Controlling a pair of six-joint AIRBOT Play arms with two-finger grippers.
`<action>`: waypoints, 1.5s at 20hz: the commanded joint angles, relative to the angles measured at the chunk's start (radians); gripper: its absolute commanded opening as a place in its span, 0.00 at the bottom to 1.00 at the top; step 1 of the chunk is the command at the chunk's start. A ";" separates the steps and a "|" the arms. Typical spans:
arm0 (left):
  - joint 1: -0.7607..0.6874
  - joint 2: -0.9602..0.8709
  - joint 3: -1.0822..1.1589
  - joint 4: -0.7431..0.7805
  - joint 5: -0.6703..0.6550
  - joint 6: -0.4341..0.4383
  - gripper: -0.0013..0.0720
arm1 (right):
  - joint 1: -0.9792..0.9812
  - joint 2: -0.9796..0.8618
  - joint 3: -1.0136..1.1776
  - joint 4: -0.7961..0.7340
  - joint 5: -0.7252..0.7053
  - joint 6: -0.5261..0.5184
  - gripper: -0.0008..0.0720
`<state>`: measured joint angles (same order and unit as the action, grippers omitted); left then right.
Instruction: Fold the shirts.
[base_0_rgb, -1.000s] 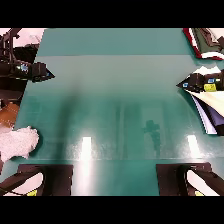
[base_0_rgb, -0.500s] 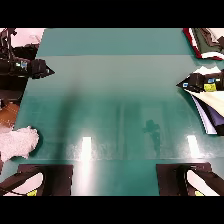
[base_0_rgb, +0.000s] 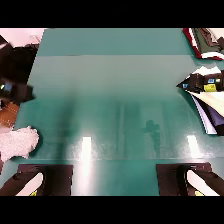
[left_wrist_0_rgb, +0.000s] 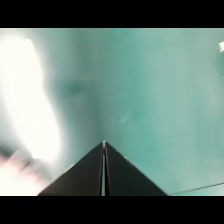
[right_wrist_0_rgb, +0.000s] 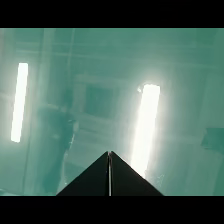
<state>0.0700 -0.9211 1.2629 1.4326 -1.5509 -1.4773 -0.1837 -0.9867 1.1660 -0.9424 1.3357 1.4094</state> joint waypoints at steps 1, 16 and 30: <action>0.001 0.150 -0.137 0.330 -0.087 -0.069 0.40 | 0.001 -0.001 0.000 0.000 0.003 -0.021 0.03; 0.002 0.189 -0.759 0.449 0.229 -0.244 0.42 | 0.001 -0.001 0.000 0.000 0.029 -0.024 0.03; 0.001 0.230 0.150 -0.472 0.213 0.109 0.05 | 0.001 0.000 0.000 0.010 0.028 -0.023 0.03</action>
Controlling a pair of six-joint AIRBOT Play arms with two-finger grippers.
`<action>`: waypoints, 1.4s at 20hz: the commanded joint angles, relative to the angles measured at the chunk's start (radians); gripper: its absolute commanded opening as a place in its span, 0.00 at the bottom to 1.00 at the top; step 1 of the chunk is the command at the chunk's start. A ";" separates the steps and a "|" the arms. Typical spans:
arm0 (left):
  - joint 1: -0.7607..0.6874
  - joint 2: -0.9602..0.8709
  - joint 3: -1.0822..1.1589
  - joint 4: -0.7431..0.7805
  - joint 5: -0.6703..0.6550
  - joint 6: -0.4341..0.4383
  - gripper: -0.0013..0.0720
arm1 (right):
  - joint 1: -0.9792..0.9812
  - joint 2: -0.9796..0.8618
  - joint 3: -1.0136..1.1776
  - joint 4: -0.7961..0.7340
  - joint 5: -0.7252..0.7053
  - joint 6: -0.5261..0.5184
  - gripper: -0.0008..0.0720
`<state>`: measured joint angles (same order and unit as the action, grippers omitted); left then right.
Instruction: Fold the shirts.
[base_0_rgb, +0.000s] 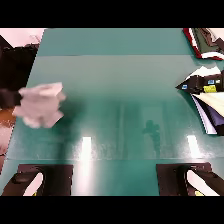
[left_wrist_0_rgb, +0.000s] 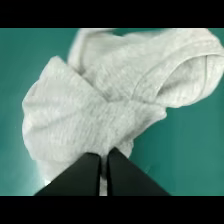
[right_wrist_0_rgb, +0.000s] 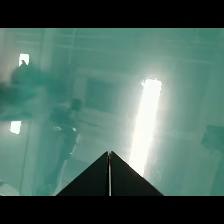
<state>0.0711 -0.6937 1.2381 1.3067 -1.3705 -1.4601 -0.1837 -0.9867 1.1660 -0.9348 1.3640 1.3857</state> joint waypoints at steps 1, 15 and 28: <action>-0.007 -0.006 0.197 -0.410 0.039 0.108 0.05 | 0.001 0.000 0.000 0.003 0.000 0.001 0.03; -0.704 -0.843 0.555 -0.470 0.184 0.192 0.58 | 0.001 0.006 0.303 0.023 -0.010 0.001 0.03; -0.246 -0.853 0.249 -0.265 -0.147 0.109 0.89 | 0.001 0.005 0.302 0.016 -0.002 0.001 0.03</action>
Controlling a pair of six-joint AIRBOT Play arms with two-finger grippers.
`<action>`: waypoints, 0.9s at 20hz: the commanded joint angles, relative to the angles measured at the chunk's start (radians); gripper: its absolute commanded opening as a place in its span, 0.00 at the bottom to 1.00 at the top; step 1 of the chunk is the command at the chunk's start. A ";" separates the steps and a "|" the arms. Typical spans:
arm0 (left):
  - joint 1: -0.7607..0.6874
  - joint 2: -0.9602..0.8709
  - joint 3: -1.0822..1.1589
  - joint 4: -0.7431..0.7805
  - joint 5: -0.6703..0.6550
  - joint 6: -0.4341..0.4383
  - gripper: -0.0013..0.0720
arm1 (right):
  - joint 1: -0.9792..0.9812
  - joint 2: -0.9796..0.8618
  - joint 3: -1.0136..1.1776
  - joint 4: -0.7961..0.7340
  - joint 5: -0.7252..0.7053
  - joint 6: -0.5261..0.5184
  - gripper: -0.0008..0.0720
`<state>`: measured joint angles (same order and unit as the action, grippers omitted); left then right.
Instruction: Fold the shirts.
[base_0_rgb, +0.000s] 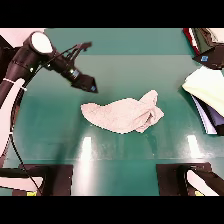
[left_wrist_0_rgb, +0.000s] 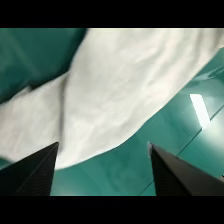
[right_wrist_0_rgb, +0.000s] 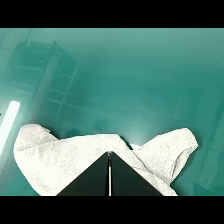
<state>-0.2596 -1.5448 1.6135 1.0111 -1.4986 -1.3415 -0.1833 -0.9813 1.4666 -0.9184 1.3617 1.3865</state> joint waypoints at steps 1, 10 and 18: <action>0.106 -0.002 -0.195 0.034 0.007 0.000 0.89 | 0.001 0.000 0.001 0.000 0.000 0.000 0.03; 0.143 -0.002 -0.502 -0.097 0.278 0.007 0.90 | 0.001 0.000 -0.105 0.003 0.000 0.000 0.03; 0.143 -0.005 -0.522 -0.240 0.400 0.057 0.06 | 0.001 0.043 -0.381 -0.013 -0.008 0.000 0.03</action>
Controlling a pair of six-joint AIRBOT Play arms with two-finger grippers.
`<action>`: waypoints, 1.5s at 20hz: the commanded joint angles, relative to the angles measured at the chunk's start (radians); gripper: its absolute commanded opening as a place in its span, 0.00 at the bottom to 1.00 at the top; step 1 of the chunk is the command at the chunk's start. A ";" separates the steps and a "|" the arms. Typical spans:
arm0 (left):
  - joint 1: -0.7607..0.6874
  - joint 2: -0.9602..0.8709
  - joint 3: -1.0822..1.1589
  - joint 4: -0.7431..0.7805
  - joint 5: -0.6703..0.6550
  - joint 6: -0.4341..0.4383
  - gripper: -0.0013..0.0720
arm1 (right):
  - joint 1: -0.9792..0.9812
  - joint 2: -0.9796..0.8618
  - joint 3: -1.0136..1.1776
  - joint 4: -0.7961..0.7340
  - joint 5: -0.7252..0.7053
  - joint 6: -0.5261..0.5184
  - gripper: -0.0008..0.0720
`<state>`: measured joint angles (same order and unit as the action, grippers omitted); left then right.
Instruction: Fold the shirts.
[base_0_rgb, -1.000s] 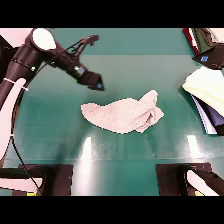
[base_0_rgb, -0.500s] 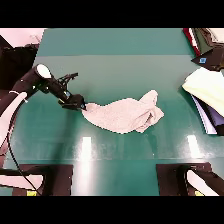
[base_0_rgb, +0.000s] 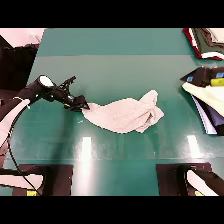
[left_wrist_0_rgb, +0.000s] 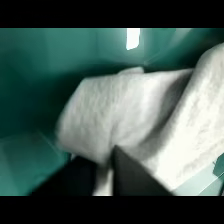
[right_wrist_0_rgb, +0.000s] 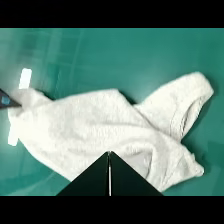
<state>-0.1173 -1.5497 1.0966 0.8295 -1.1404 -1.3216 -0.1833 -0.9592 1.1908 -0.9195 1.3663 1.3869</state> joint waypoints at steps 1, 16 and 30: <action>0.001 0.000 -0.003 -0.072 0.040 0.045 0.05 | 0.001 0.033 -0.161 -0.037 -0.027 0.000 0.03; 0.001 0.003 0.163 -0.066 -0.095 0.048 0.05 | 0.232 -0.142 -0.596 0.085 -0.404 -0.027 0.03; 0.002 0.580 0.711 0.133 -0.177 0.000 0.05 | -0.006 0.314 0.165 -0.102 -0.124 -0.014 0.03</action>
<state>-0.1162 -1.0962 1.7359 0.9459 -1.3052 -1.3075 -0.1585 -0.7067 1.2186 -1.0134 1.1751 1.3724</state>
